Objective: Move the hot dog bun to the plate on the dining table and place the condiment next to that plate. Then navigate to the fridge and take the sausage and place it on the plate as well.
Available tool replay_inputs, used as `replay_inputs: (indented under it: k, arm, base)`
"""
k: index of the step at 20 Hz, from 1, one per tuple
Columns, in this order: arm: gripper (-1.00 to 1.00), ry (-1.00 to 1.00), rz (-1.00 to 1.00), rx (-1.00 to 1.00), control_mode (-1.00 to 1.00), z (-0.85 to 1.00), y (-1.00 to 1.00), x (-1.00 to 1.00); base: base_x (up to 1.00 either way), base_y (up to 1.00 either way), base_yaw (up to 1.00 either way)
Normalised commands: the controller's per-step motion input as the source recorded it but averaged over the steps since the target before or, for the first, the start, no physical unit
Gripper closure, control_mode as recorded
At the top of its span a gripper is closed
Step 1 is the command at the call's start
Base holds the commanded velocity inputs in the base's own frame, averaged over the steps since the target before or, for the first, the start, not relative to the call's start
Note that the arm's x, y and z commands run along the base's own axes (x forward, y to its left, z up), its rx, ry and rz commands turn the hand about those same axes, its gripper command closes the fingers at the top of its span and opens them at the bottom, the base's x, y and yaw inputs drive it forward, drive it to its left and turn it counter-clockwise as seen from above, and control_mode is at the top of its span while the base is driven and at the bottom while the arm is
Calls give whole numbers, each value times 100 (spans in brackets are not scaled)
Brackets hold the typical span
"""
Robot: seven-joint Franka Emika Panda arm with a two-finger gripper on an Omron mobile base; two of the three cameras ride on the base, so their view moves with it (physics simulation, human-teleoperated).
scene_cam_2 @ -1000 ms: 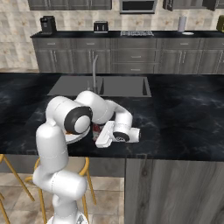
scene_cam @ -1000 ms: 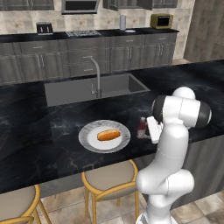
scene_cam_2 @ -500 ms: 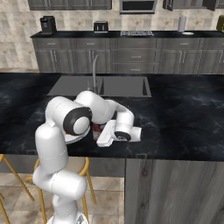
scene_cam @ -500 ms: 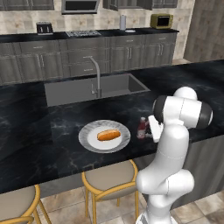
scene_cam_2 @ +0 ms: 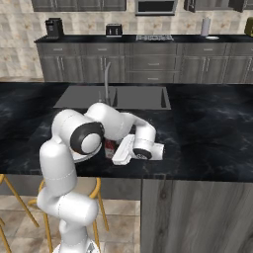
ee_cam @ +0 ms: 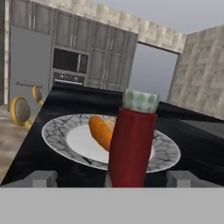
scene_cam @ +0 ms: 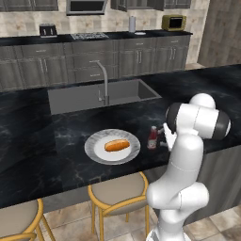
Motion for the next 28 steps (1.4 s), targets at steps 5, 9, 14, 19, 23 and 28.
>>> replay_inputs:
  k: [5, 9, 14, 19, 23, 28]
  arm:
    - [-100, -7, -4, 5, -100, 28, -33, -34]
    - [-100, -15, -4, 4, -100, 41, -29, -60]
    - [-100, -7, -9, 2, -100, 55, -3, -86]
    - [-100, 0, -16, 0, -100, 57, 10, -92]
    - [-100, 4, -21, 0, -100, 64, 33, -81]
    - [-100, 18, -26, 0, -100, 70, 58, -58]
  base:
    - [0, 0, 0]
    - [0, 0, 0]
    - [0, 0, 0]
    - [0, 0, 0]
    - [0, 0, 0]
    - [0, 0, 0]
